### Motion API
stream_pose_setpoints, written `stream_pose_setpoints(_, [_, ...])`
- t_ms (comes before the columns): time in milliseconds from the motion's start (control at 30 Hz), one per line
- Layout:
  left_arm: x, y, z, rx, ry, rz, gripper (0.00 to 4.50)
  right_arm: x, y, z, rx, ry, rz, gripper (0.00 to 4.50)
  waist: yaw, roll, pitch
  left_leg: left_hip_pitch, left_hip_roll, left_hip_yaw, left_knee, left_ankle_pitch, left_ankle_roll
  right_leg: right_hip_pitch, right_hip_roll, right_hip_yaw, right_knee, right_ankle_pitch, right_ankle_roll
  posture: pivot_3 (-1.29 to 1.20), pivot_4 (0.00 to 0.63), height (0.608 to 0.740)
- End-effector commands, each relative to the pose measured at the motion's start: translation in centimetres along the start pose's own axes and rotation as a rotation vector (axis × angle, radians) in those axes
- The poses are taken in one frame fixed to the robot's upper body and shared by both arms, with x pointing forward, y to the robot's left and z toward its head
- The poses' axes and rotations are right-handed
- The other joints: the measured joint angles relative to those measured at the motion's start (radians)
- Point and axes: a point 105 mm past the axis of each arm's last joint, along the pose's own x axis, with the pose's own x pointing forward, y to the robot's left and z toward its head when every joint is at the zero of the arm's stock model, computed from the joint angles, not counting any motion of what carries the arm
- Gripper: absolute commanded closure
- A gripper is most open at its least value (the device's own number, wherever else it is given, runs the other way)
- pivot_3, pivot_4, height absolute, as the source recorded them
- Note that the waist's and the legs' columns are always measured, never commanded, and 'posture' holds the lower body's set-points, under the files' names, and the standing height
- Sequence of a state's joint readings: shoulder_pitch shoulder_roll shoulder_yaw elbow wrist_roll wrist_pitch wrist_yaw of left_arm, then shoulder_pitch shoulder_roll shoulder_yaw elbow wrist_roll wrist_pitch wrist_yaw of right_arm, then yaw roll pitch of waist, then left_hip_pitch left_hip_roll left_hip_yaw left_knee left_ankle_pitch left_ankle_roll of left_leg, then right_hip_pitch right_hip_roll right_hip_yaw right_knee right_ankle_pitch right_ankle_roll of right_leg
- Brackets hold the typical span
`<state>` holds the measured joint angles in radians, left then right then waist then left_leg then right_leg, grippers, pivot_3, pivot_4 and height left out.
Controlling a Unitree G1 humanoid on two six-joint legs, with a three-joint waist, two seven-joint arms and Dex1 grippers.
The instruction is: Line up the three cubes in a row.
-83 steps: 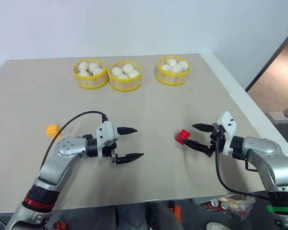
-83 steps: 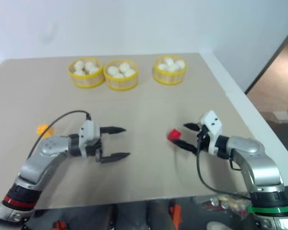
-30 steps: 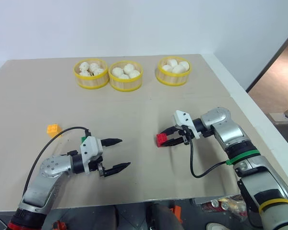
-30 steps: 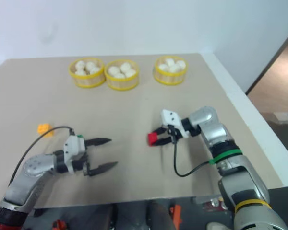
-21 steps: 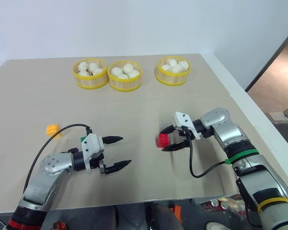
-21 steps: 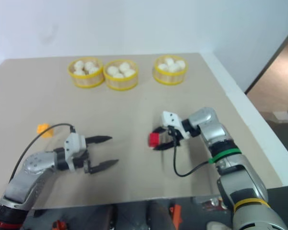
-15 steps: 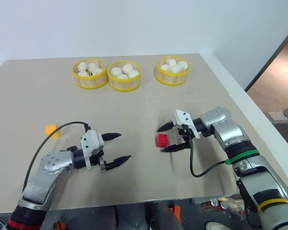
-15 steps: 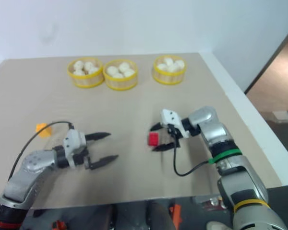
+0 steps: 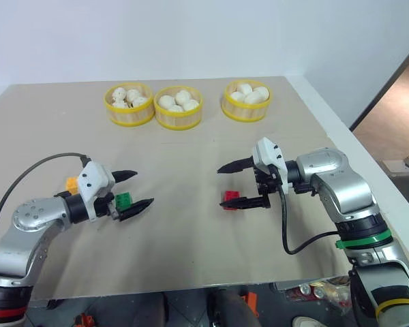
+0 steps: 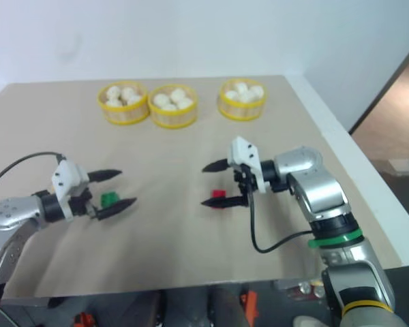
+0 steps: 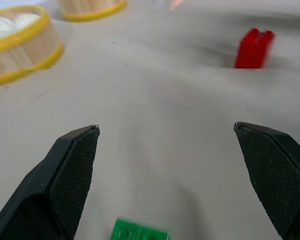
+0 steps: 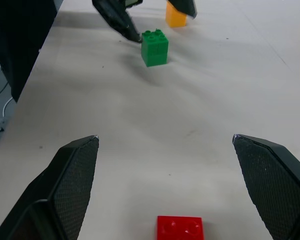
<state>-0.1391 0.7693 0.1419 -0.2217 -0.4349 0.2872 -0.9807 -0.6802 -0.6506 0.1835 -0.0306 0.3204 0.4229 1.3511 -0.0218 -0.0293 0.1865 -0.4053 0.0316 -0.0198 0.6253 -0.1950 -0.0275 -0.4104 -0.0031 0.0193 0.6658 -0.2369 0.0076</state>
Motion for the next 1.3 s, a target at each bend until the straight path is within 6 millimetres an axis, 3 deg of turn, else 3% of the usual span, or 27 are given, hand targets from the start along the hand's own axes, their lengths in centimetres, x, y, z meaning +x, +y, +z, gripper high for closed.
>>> stream_pose_setpoints(33, [-1.2, 1.4, 0.2, 0.073, 0.026, -0.034, 0.0, -0.6, -0.1, 1.4, -0.055, -0.017, -0.023, 0.04, 0.0, 0.0, 0.0, 0.0, 0.0, 0.0, 0.0, 0.0, 0.0, 0.0, 0.0, 0.0, 0.0, 0.0, -0.001, 0.0, 0.15, 0.74])
stream_pose_setpoints(200, [-2.8, 2.5, -0.2, 0.056, 0.098, -0.142, 0.0, -0.8, -0.2, 1.4, -0.081, -0.005, -0.042, 0.04, 0.0, 0.0, 0.0, -0.002, 0.001, 0.001, -0.001, 0.0, 0.0, -0.002, 0.0, 0.0, 0.0, 0.0, 0.0, 0.0, 0.15, 0.74])
stream_pose_setpoints(533, [-1.5, 2.2, -2.3, 0.033, 0.168, -0.26, 0.0, -0.7, -0.1, 2.4, -0.061, -0.077, -0.056, 0.04, -0.002, 0.0, 0.0, -0.004, 0.001, 0.002, -0.002, 0.0, 0.0, -0.005, 0.001, 0.001, 0.001, -0.001, 0.0, 0.0, 0.15, 0.74])
stream_pose_setpoints(733, [-1.3, 3.1, -3.6, 0.037, 0.212, -0.243, 0.0, -0.5, 0.0, 5.1, 0.014, -0.242, -0.062, 0.04, -0.001, 0.0, 0.0, -0.004, 0.002, 0.001, -0.002, 0.0, 0.0, -0.006, 0.002, 0.001, 0.002, 0.0, 0.0, 0.0, 0.15, 0.74])
stream_pose_setpoints(1133, [-1.4, 3.5, -5.2, 0.031, 0.279, -0.233, 0.0, -0.1, 0.5, 4.7, 0.002, -0.225, -0.067, 0.04, -0.001, 0.0, 0.0, -0.005, 0.002, 0.002, -0.002, 0.0, 0.0, -0.007, 0.002, 0.001, 0.002, 0.0, 0.0, 0.0, 0.15, 0.74])
stream_pose_setpoints(1300, [-0.8, 3.3, -5.5, 0.003, 0.278, -0.232, 1.55, 0.0, 0.4, 4.4, -0.009, -0.212, -0.071, 0.0, -0.001, 0.0, 0.0, -0.005, 0.002, 0.002, -0.001, 0.0, 0.0, -0.006, 0.002, 0.001, 0.003, 0.0, 0.0, 0.0, 0.15, 0.74])
